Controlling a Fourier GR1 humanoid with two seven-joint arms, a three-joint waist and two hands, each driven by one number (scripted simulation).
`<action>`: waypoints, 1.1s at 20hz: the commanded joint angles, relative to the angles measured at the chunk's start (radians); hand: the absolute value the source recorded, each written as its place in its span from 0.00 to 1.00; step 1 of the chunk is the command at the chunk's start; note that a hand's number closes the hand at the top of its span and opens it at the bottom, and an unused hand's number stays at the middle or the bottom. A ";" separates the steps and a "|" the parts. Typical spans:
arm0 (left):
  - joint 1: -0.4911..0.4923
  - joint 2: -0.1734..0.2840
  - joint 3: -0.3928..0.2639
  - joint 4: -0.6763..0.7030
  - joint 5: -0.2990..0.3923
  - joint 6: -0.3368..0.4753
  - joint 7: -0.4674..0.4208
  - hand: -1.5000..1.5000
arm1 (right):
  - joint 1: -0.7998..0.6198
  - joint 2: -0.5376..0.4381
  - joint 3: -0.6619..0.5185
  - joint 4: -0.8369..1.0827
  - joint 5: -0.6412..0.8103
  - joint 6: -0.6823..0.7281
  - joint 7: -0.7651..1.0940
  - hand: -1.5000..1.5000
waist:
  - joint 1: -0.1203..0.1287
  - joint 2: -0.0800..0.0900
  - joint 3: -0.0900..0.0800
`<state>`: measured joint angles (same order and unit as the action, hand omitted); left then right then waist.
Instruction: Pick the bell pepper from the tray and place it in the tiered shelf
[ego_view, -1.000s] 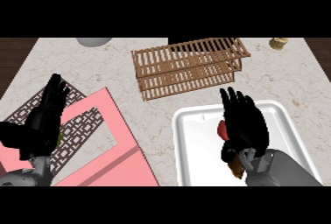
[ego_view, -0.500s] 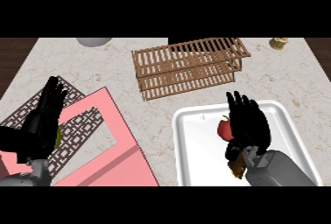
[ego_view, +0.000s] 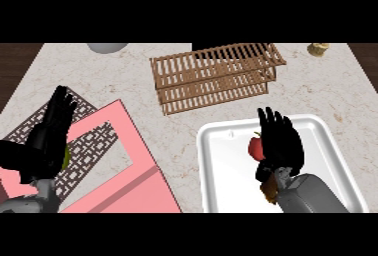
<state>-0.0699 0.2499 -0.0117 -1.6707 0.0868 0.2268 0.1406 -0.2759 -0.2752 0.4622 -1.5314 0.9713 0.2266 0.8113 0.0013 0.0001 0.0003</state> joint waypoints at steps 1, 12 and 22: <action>0.072 -0.033 -0.021 -0.073 -0.033 -0.002 -0.012 0.50 | -0.003 0.062 -0.004 0.118 0.072 -0.078 -0.061 0.00 | 0.005 0.000 0.000; -0.046 -0.040 0.032 -0.014 -0.061 -0.037 0.066 0.50 | -0.014 0.089 -0.105 0.274 0.099 -0.054 -0.203 1.00 | 0.001 0.001 0.000; -0.011 -0.076 0.060 0.040 -0.050 -0.051 -0.030 0.50 | 0.008 0.171 0.042 0.185 0.203 -0.050 -0.236 1.00 | -0.002 0.000 -0.001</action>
<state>-0.0792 0.1988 0.0402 -1.6807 0.0412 0.1686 0.1601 -0.3025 -0.1604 0.4402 -1.3297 1.1551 0.1853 0.5956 0.0025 -0.0067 -0.0054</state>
